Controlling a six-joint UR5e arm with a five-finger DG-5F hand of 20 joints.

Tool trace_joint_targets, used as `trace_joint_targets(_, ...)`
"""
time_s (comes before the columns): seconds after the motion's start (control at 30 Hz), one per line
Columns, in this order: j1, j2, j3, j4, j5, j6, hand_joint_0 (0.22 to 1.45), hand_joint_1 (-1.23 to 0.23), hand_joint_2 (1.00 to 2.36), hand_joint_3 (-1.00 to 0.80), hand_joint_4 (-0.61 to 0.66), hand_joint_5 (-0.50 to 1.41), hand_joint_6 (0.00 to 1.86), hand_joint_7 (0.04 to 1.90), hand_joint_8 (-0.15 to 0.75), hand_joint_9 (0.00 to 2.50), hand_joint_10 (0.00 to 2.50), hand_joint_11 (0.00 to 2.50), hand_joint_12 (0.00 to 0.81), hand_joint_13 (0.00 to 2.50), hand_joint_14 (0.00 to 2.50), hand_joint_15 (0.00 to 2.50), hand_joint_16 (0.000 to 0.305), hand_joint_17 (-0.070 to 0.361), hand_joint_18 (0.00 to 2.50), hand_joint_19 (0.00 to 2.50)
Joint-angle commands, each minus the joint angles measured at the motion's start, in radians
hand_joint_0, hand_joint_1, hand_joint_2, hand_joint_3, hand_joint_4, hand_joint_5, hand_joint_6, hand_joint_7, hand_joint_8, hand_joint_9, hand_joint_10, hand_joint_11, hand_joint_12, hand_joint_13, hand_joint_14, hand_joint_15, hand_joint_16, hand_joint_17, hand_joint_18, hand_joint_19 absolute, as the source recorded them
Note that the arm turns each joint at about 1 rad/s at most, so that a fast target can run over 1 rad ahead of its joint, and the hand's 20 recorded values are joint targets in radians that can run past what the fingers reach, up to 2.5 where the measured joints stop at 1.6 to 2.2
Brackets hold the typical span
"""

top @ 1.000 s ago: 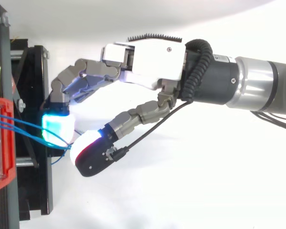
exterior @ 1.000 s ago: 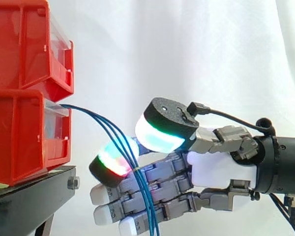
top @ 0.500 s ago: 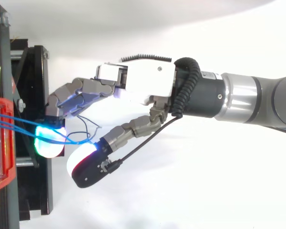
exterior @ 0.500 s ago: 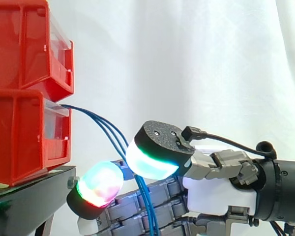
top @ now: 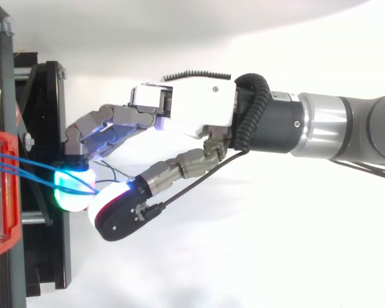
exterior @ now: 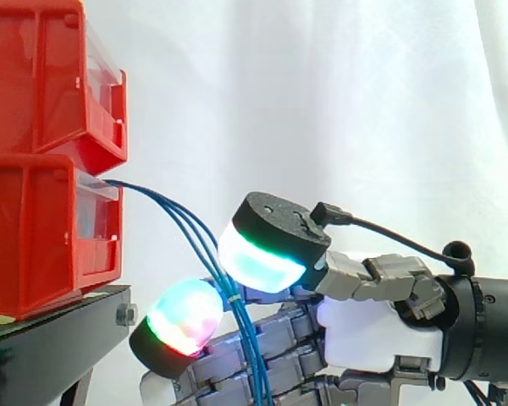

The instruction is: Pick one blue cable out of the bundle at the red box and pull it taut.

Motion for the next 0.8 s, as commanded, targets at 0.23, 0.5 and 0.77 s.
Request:
trace_joint_targets(0.23, -0.021, 0.009, 0.000, -0.018, -0.063, -0.027, 0.58, -0.69, 1.01, -0.34, 0.11, -0.14, 0.72, 0.97, 0.312, 0.64, 0.01, 0.37, 0.371, 0.51, 0.01, 0.26, 0.054, 0.121, 0.49, 0.33)
trace_joint_targets(0.5, -0.022, 0.009, -0.001, -0.026, -0.064, -0.038, 0.60, -0.74, 1.01, -0.24, 0.12, -0.18, 0.85, 0.88, 0.321, 0.62, 0.01, 0.39, 0.375, 0.52, 0.01, 0.26, 0.054, 0.122, 0.52, 0.32)
trace_joint_targets(0.77, -0.027, 0.022, 0.000, -0.026, -0.064, -0.038, 0.60, -0.77, 1.01, -0.14, 0.11, -0.19, 0.91, 0.83, 0.339, 0.62, 0.01, 0.40, 0.391, 0.54, 0.01, 0.26, 0.058, 0.131, 0.55, 0.31)
